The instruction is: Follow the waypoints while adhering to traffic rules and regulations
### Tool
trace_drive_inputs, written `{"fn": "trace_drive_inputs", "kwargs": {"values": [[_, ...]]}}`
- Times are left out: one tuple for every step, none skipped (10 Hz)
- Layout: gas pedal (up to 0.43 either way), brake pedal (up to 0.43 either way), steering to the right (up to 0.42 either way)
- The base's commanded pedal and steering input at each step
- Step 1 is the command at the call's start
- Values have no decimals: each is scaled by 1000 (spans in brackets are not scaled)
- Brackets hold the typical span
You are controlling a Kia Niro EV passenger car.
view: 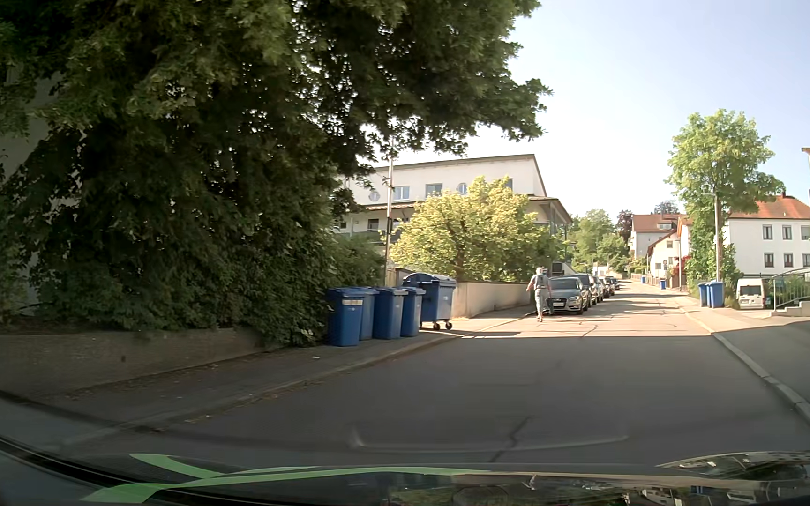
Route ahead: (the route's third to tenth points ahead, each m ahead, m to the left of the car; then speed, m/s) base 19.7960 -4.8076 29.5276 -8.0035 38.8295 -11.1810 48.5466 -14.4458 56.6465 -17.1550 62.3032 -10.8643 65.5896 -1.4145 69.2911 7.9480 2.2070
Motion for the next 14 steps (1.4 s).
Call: {"fn": "trace_drive_inputs", "kwargs": {"values": [[138,0,500],[157,0,486],[169,0,470],[169,0,453],[169,0,440],[169,0,414],[169,0,394],[169,0,372],[169,0,346],[169,0,324],[169,0,291],[169,0,268],[169,0,237],[169,0,211]]}}
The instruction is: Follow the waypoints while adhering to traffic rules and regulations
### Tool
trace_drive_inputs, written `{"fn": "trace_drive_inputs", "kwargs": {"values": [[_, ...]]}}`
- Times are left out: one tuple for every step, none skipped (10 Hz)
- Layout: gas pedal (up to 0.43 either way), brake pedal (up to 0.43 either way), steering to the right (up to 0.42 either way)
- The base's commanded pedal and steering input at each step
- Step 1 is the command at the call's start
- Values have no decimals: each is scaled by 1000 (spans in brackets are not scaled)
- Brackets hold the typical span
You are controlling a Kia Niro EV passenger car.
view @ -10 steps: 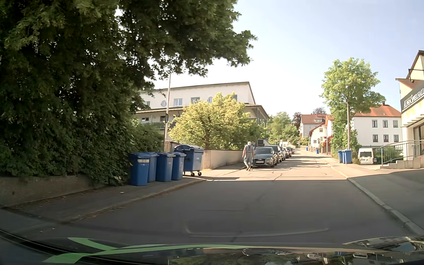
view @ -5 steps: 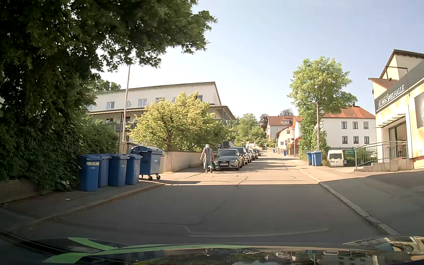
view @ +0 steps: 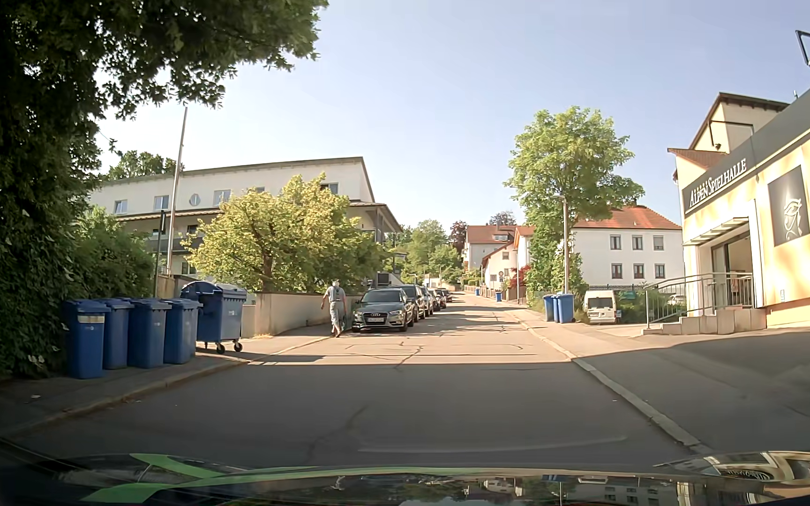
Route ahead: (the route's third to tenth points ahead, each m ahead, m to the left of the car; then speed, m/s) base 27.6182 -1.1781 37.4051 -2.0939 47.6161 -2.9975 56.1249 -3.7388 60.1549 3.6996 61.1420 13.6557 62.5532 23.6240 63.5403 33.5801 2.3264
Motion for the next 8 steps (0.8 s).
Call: {"fn": "trace_drive_inputs", "kwargs": {"values": [[169,0,184],[169,0,161],[177,0,140],[189,0,113],[197,0,85],[209,0,69],[209,0,54],[209,0,40]]}}
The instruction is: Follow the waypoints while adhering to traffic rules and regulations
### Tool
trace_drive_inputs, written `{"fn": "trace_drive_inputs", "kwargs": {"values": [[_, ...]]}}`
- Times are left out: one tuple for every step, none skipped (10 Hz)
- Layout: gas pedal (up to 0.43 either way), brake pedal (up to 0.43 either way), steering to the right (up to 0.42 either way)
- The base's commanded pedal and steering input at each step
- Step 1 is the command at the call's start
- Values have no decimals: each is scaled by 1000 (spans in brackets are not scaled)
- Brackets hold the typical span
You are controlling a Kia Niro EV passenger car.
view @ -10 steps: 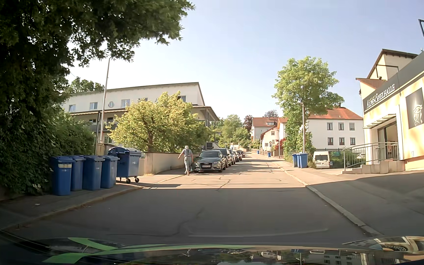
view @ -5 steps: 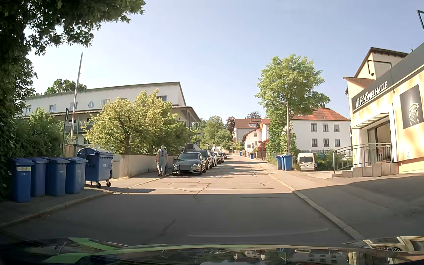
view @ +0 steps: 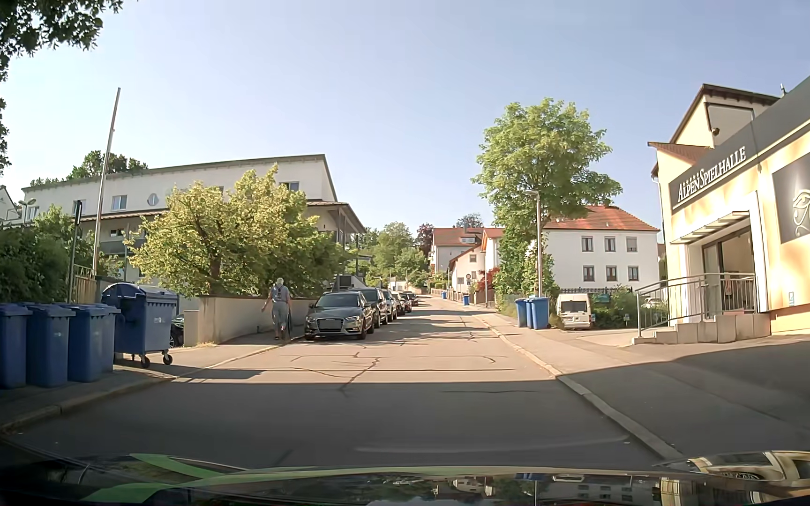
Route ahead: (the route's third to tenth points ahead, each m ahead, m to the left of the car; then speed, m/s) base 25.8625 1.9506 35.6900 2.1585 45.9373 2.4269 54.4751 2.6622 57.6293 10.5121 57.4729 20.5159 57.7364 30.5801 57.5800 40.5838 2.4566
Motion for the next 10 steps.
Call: {"fn": "trace_drive_inputs", "kwargs": {"values": [[209,0,28],[209,0,20],[220,0,14],[240,0,11],[240,0,11],[248,0,11],[248,0,11],[248,0,13],[260,0,14],[268,0,14]]}}
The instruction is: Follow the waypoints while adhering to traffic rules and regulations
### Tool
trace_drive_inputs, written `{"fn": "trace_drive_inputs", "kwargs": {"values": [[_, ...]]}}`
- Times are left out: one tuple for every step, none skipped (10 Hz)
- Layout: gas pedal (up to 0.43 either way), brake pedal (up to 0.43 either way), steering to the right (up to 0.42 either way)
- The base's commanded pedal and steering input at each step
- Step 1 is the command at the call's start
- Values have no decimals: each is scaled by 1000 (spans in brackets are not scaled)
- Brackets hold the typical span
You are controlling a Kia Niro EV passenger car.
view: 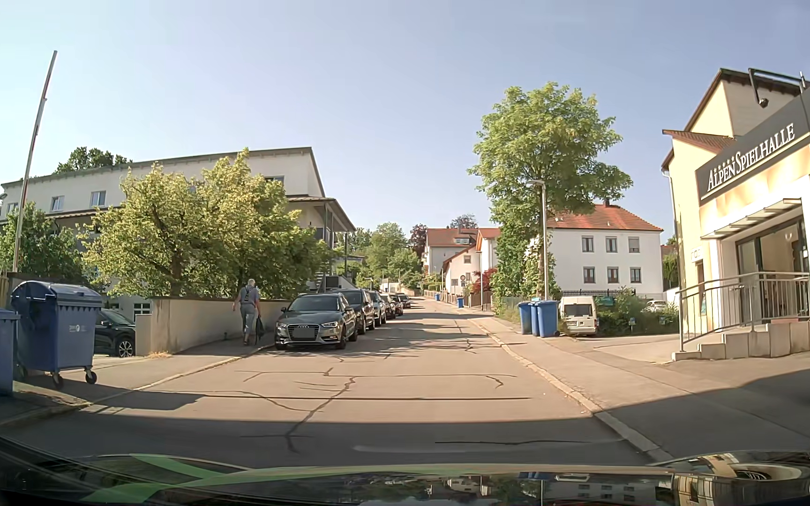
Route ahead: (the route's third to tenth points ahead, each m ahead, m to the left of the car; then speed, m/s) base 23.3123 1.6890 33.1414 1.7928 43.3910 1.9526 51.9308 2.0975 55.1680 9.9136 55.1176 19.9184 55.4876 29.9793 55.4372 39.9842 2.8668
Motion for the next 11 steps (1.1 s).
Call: {"fn": "trace_drive_inputs", "kwargs": {"values": [[287,0,11],[299,0,7],[311,0,4],[319,0,4],[319,0,4],[319,0,5],[319,0,4],[319,0,4],[319,0,4],[319,0,4],[311,0,5]]}}
